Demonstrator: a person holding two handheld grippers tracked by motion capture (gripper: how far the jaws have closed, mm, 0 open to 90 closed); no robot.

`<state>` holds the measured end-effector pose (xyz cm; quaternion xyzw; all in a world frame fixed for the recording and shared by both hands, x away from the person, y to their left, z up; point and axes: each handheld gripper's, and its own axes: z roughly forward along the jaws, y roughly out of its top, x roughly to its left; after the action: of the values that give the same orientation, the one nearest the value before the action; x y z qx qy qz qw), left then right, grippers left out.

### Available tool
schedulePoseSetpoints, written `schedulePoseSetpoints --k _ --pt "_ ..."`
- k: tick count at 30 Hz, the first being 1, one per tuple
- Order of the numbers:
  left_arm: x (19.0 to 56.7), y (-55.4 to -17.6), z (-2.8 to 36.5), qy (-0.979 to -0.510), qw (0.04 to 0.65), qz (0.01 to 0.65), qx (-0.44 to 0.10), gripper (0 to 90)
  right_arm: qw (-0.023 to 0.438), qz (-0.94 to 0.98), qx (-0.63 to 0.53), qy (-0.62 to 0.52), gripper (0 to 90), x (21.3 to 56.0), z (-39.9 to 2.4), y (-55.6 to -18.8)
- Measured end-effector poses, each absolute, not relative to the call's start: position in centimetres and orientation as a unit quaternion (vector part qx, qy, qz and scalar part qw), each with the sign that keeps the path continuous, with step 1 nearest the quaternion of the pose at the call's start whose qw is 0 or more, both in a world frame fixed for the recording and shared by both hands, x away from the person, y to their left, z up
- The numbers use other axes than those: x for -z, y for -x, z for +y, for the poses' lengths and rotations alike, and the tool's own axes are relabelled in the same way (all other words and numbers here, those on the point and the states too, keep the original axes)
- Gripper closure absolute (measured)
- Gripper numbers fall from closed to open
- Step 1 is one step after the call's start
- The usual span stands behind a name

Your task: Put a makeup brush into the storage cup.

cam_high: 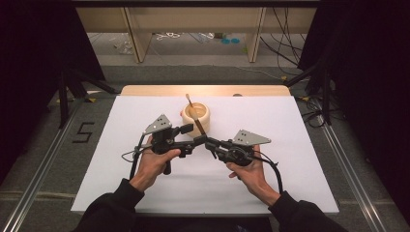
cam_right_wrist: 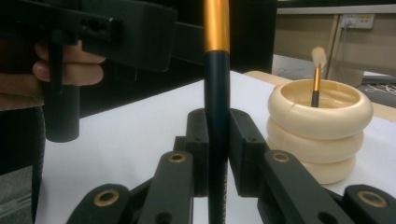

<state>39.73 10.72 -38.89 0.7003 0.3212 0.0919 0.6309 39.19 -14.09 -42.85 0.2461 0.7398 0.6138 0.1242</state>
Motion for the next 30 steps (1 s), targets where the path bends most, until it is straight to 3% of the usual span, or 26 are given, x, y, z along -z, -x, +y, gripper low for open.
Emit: schedulePoseSetpoints --k 30 --pt "39.3 -40.5 10.2 -0.679 0.65 0.332 -0.087 48.3 0.107 0.721 -0.631 -0.267 79.3 43.2 -13.0 -39.3"
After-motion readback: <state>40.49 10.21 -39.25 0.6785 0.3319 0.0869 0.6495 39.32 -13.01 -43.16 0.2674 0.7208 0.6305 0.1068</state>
